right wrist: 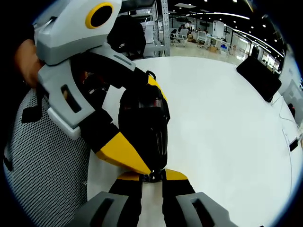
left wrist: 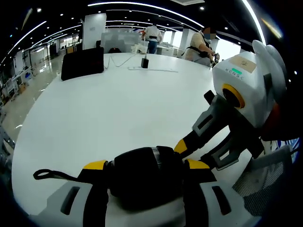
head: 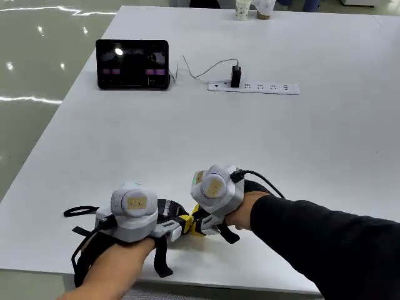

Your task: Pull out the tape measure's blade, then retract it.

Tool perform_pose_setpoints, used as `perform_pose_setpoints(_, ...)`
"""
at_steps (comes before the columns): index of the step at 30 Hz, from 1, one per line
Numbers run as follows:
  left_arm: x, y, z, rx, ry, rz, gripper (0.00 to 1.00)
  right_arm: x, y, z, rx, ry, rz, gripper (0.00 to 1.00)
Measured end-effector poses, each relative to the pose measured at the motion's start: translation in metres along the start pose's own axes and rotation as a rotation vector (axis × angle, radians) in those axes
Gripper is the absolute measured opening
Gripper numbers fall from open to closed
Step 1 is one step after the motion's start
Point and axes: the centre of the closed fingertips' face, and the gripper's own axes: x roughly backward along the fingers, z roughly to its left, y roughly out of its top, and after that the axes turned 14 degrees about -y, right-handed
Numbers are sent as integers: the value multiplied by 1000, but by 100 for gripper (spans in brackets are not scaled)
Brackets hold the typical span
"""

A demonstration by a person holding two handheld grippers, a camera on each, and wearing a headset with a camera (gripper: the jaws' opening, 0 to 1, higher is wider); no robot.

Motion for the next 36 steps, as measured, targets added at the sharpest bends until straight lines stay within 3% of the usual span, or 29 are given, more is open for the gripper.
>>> perform_pose_setpoints(5, -1, -2, 0, -40, 5, 19, 60, 0, 0, 1, -2, -9, 3, 13)
perform_pose_setpoints(15, 4, -1, 0, -19, -33, -6, 59, 9, -4, 0, -24, -46, -18, 15)
perform_pose_setpoints(20, 3, -4, -11, -5, -151, 5, 71, 24, -10, -5, -56, -70, -40, 14)
perform_pose_setpoints(23, 4, -2, -13, -30, -175, 5, 79, 34, -15, -10, -86, -93, -54, 15)
perform_pose_setpoints(27, 8, 1, -13, -51, -202, 6, 82, 50, -31, -16, -132, -129, -42, 17)
perform_pose_setpoints(34, 16, 3, -7, -98, -238, -4, 98, 81, -61, -20, -235, -182, -59, 20)
perform_pose_setpoints(36, 21, 1, -7, -96, -271, -2, 99, 90, -70, -20, -242, -193, -63, 21)
